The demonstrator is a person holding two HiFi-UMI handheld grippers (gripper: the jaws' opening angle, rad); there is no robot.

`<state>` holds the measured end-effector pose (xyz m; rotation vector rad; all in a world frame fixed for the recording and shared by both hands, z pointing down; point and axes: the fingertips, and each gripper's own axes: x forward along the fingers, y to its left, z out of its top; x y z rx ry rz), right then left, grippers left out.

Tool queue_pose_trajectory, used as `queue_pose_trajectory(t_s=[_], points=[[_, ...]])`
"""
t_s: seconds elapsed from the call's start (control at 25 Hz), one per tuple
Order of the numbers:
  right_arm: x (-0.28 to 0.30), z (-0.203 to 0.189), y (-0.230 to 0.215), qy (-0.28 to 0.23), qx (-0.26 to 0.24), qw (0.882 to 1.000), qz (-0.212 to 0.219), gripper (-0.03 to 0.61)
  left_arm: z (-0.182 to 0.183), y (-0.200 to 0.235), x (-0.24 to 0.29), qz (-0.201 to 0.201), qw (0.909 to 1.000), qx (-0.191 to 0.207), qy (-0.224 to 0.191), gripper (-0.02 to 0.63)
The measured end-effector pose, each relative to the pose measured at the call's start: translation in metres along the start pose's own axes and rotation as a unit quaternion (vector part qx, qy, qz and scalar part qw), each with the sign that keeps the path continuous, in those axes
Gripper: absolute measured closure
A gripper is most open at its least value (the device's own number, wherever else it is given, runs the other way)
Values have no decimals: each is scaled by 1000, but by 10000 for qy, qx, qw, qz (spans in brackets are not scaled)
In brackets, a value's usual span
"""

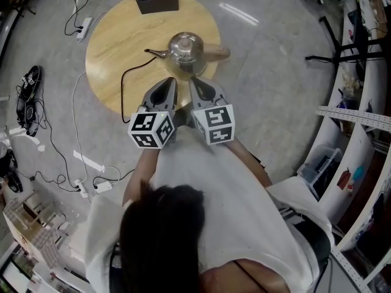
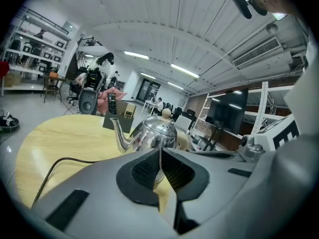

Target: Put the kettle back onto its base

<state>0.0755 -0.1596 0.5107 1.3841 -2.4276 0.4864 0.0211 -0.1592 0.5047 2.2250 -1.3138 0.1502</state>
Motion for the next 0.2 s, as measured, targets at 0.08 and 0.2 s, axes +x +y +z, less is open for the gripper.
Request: queue_pose_trajectory(t_s=[0.08,0.2], points=[[-2,-2,-2,4,11,10000,10,551,-1,-2,0,11,10000,12,-15,578],[-3,-4,-4,2,30,10000,15,551,-2,-5,-1,35,10000,29,-48,578]])
